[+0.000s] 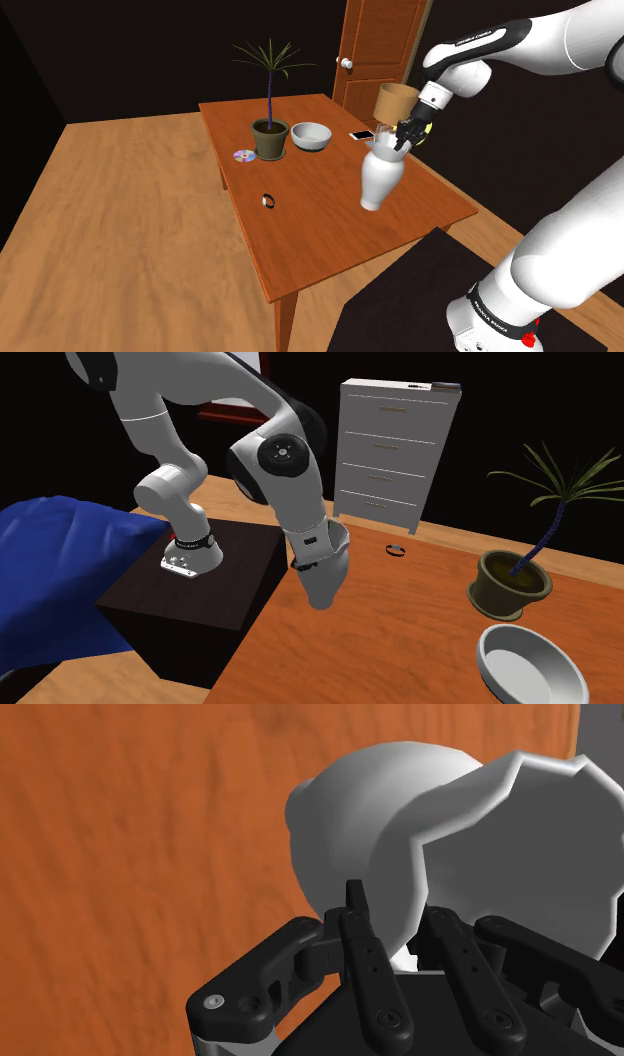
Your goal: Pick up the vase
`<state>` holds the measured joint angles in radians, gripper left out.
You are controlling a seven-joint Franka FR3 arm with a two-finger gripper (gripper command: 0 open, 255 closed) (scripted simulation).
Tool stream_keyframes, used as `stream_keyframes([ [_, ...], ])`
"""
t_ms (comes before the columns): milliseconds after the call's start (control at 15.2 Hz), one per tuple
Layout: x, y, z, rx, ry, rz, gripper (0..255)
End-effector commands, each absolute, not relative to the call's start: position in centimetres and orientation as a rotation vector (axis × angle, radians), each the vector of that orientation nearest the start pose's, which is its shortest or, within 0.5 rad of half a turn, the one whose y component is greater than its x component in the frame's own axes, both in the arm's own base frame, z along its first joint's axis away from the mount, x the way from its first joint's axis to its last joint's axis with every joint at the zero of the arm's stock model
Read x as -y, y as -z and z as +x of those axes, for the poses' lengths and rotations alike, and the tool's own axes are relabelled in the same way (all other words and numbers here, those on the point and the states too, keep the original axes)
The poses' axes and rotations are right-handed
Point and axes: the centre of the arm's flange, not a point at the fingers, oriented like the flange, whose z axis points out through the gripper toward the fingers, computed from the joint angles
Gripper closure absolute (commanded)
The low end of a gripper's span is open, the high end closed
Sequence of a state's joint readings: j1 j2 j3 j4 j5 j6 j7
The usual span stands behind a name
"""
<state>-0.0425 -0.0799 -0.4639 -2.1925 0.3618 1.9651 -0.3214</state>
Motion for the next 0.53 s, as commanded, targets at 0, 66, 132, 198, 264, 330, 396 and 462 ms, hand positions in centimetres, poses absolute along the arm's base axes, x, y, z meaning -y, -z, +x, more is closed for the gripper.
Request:
stream_keyframes([
  [0, 22.6, -42.0, 45.0, -0.476, 0.001, -2.709, 255],
  [66, 22.6, -42.5, 45.0, -0.476, 0.001, -2.709, 255],
  [132, 22.6, -43.1, 45.0, -0.476, 0.001, -2.709, 255],
  [198, 22.6, -43.6, 45.0, -0.476, 0.001, -2.709, 255],
  [264, 22.6, -44.1, 45.0, -0.476, 0.001, -2.709, 255],
  [330, 22.6, -44.7, 45.0, -0.476, 0.001, -2.709, 255],
  [396, 22.6, -44.7, 45.0, -0.476, 0.001, -2.709, 255],
  [462, 22.6, -44.7, 45.0, -0.476, 0.001, -2.709, 255],
])
